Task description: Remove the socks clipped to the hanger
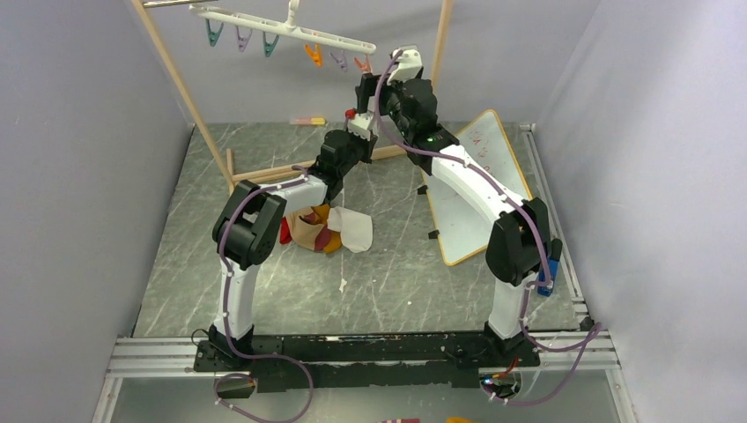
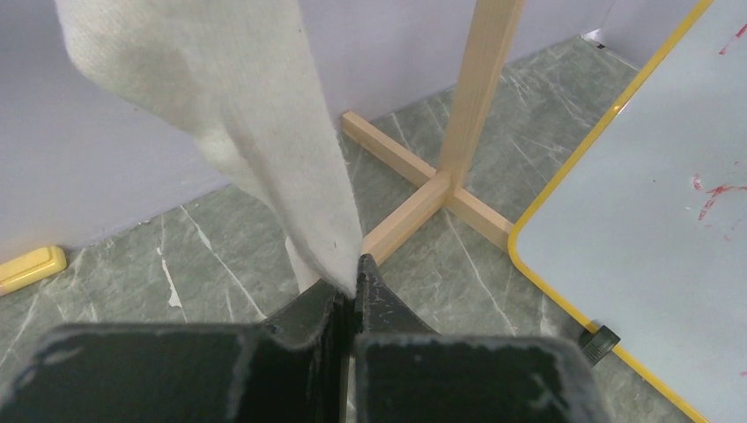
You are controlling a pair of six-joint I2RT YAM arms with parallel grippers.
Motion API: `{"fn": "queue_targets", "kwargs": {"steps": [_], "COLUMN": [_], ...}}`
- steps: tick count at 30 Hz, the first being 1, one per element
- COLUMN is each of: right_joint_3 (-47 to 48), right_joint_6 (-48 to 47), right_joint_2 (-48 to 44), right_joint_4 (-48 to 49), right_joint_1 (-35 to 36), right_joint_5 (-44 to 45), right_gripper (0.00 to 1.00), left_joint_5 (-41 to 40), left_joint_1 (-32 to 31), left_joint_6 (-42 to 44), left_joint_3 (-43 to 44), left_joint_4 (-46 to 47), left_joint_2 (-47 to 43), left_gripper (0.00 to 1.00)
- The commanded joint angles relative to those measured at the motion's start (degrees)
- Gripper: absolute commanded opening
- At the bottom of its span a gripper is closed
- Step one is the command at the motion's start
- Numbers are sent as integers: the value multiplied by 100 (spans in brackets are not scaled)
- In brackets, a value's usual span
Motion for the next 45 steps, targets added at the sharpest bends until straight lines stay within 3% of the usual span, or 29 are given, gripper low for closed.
{"fn": "queue_targets", "kwargs": {"steps": [1, 28, 45], "right_joint_3": [286, 1169, 2253], "right_joint_6": [-71, -367, -281], "right_joint_2": [-2, 753, 1434], "right_joint_4": [433, 933, 588], "right_joint_1": [33, 196, 203], "right_joint_5": [654, 986, 989], "right_gripper": [99, 92, 88], "left_joint_5": [-41, -40, -50], "left_joint_1": [-36, -46, -46], "left_joint_6": [-7, -97, -104], "left_joint_3": [51, -39, -101], "left_joint_4": [142, 257, 279], "left_joint_2": [-348, -256, -304], "left_gripper": [5, 5, 5]}}
